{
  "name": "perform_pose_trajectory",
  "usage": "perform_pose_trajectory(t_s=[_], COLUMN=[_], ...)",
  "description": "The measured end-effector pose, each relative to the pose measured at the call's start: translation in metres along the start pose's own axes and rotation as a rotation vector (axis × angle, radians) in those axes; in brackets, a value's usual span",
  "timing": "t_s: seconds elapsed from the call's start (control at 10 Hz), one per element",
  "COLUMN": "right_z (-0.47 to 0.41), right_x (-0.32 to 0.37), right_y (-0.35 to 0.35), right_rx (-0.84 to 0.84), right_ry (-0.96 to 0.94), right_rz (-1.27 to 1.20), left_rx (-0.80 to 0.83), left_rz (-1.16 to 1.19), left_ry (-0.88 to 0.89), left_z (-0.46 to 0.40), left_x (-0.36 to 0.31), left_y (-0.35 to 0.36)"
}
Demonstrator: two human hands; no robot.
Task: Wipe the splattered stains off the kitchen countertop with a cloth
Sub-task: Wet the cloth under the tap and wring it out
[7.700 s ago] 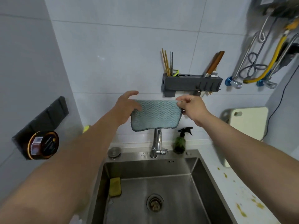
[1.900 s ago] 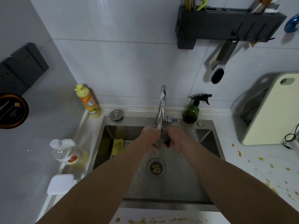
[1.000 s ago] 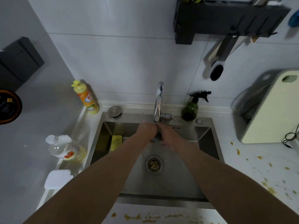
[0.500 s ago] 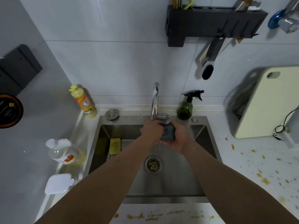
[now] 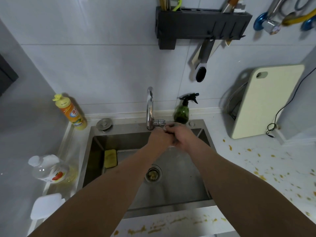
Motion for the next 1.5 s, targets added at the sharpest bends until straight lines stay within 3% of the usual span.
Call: perform_pose_trajectory(t_s=[0.1, 0.3, 0.4, 0.7, 0.9, 1.1, 1.4, 1.5], right_z=[-0.007, -0.006, -0.005, 0.006, 0.011, 0.016, 0.028, 0.028], right_x=[0.003, 0.011, 0.01, 0.021, 0.021, 0.022, 0.017, 0.015], right_y=[-0.016, -0.026, -0.02, -0.012, -0.005, -0.007, -0.027, -0.022], right_rx=[-0.094, -0.299, -0.292, -0.285, -0.243, -0.168, -0.281, -0.101], right_ry=[-0.012, -0.055, -0.069, -0.174, -0.26, -0.284, -0.128, -0.025], right_rz=[-0.032, 0.327, 0.377, 0.638, 0.52, 0.351, 0.067, -0.143], left_rx=[0.108, 0.196, 0.219, 0.223, 0.191, 0.208, 0.063, 0.132], left_rz=[0.517, 0.631, 0.685, 0.839, 1.068, 1.109, 1.195, 1.283], left_ry=[-0.166, -0.343, -0.408, -0.353, -0.33, -0.326, -0.341, -0.318], left_z=[0.014, 0.012, 0.014, 0.018, 0.012, 0.012, 0.007, 0.009], left_x=[0.003, 0.005, 0.001, -0.001, 0.001, 0.001, -0.011, -0.018], left_y=[0.002, -0.001, 0.001, 0.008, 0.015, 0.017, 0.023, 0.026])
Point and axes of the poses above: each hand's wrist, its own z-axis away from the middle knuckle, its own y-axis out of the palm, x = y × z, the point moved 6 cm from there along -z, towards the middle knuckle, and after that the axes turned 1 degree about x, right-handed, at the moved point
